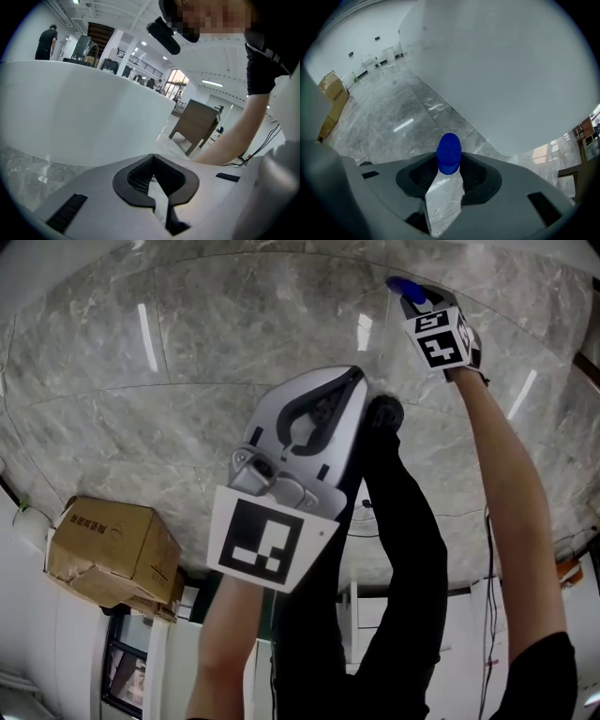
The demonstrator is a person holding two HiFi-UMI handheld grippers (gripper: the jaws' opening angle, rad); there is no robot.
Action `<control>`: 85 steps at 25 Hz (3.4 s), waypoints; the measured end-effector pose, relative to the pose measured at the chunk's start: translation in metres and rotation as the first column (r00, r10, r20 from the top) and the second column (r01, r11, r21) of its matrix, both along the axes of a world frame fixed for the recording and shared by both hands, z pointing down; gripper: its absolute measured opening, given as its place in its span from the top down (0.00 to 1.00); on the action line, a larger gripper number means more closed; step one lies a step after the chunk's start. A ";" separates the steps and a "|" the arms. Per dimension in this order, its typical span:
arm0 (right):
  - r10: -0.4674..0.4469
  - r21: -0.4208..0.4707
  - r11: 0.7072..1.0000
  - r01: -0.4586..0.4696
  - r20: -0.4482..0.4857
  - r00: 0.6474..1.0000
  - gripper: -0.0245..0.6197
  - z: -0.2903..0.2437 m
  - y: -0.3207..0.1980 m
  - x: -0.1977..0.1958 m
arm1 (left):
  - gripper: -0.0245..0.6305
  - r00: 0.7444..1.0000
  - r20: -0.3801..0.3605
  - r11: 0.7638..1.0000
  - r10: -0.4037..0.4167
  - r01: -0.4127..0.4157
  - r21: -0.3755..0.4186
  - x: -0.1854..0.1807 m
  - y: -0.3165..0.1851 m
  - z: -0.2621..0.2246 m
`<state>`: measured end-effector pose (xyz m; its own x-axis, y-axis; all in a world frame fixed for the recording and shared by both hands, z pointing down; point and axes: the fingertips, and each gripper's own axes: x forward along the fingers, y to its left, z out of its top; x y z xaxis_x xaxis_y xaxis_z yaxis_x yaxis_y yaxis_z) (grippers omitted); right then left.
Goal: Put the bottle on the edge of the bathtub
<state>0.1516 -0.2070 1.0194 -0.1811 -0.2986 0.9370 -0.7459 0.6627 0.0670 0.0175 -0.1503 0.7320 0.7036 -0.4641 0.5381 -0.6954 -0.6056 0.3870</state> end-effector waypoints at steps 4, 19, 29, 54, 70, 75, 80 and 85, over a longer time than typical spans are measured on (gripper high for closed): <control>0.019 0.006 1.000 -0.018 -0.017 1.000 0.73 0.016 -0.003 0.001 | 0.95 1.000 0.005 1.000 0.005 -0.005 -0.009 -0.002 0.006 0.011; 0.037 -0.006 0.999 -0.038 -0.058 0.998 0.73 0.025 0.001 0.010 | 0.95 0.999 0.020 0.999 0.032 -0.032 -0.009 -0.003 0.014 0.012; 0.032 0.009 0.999 -0.032 -0.055 0.998 0.73 0.010 0.002 0.017 | 0.95 0.999 0.026 1.000 0.027 -0.027 -0.002 0.007 0.013 0.000; 0.058 0.138 0.987 -0.082 0.171 0.984 0.79 -0.416 0.135 0.006 | 0.95 0.988 -0.014 0.978 -0.152 0.152 0.141 -0.017 0.085 -0.346; 0.307 0.458 0.796 -0.395 0.256 0.917 0.89 -0.682 0.298 -0.159 | 0.95 0.940 -0.008 0.905 0.341 -0.326 0.273 -0.144 0.225 -0.465; 0.349 0.544 0.689 -0.479 0.329 0.877 0.91 -0.763 0.349 -0.201 | 0.95 0.899 -0.037 0.858 0.437 -0.403 0.319 -0.170 0.274 -0.508; 0.345 0.577 0.615 -0.538 0.417 0.841 0.93 -0.808 0.403 -0.220 | 0.95 0.892 -0.086 0.859 0.443 -0.395 0.327 -0.184 0.329 -0.532; 0.335 0.556 0.579 -0.596 0.504 0.796 0.94 -0.839 0.459 -0.227 | 0.95 0.904 -0.129 0.872 0.409 -0.345 0.348 -0.196 0.369 -0.565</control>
<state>-0.0757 0.2515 0.1808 -0.0654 -0.9300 0.3616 -0.9958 0.0843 0.0368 -0.1781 0.2187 0.1674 0.9326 -0.2623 0.2477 -0.3211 -0.9166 0.2382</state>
